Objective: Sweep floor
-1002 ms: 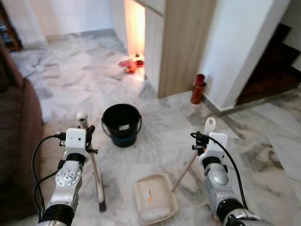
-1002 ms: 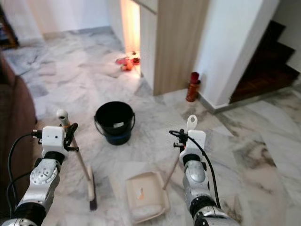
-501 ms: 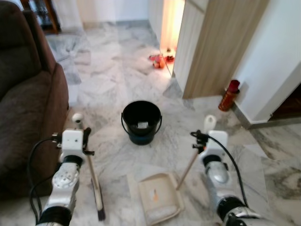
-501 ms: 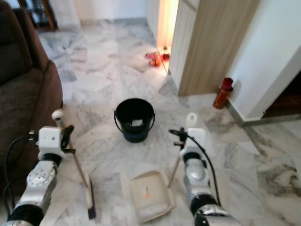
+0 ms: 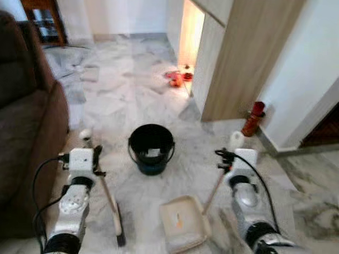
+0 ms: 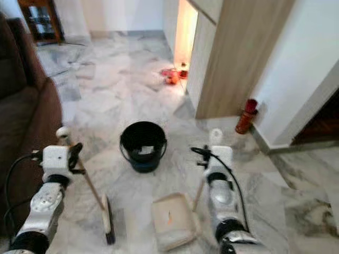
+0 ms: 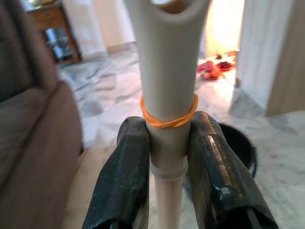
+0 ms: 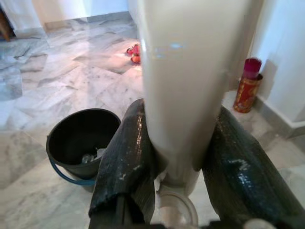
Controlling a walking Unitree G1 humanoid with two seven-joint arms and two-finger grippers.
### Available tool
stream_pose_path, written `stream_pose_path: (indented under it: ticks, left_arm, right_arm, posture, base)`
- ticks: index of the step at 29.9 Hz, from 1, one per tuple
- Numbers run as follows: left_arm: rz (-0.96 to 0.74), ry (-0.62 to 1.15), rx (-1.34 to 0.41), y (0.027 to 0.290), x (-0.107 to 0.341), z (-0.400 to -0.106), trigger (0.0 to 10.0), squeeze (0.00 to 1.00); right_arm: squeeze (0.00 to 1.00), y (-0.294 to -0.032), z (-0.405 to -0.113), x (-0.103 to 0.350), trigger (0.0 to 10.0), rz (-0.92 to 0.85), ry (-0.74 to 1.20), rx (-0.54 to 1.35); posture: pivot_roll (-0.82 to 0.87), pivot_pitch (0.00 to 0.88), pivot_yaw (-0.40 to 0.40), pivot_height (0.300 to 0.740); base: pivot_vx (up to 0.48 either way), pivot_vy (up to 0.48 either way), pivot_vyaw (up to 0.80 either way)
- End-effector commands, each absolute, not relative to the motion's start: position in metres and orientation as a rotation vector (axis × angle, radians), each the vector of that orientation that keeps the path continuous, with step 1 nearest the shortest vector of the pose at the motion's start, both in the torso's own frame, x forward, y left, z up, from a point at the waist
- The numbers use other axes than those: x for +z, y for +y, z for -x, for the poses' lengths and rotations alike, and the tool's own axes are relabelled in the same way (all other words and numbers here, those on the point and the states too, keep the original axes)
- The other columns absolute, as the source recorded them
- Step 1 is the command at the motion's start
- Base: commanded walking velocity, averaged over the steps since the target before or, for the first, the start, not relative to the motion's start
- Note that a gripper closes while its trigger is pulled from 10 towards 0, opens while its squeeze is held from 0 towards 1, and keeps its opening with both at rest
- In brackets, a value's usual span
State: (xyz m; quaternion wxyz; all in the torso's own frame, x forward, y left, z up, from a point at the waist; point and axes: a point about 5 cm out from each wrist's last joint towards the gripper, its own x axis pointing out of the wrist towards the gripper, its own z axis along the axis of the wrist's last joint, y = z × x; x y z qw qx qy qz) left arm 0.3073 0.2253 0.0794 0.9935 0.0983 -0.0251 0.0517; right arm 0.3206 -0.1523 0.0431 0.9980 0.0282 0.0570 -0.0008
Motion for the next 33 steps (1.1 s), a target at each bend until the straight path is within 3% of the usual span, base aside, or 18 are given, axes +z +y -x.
stream_pose_path:
  ticks: [1,4,18,33]
  left_arm:
    - [-0.204,-0.080,0.100,0.2232,0.0857,-0.3102,10.0,0.00]
    - [-0.204,-0.080,0.099,0.2230,0.0858,-0.3103,10.0,0.00]
    - [-0.206,-0.083,0.098,0.2233,0.0870,-0.3115,10.0,0.00]
    - [-0.199,-0.086,0.089,0.2220,0.0861,-0.3103,10.0,0.00]
  right_arm:
    - [0.00,-0.1609,-0.3252,0.0515,10.0,-0.042,0.076,-0.020]
    - [0.00,-0.1608,-0.3251,0.0514,10.0,-0.045,0.077,-0.022]
    - [0.00,-0.1591,-0.3259,0.0519,10.0,-0.060,0.077,-0.017]
    - [0.00,-0.1542,-0.3272,0.0512,10.0,-0.085,0.096,-0.004]
  posture:
    - [0.13,0.000,-0.029,0.740]
    - [0.13,0.000,-0.030,0.740]
    - [0.13,0.000,-0.026,0.740]
    - [0.13,0.000,-0.024,0.740]
  base:
    - [0.300,0.000,0.80]
    - [0.296,0.000,0.80]
    - [0.299,0.000,0.00]
    - [0.000,0.000,0.00]
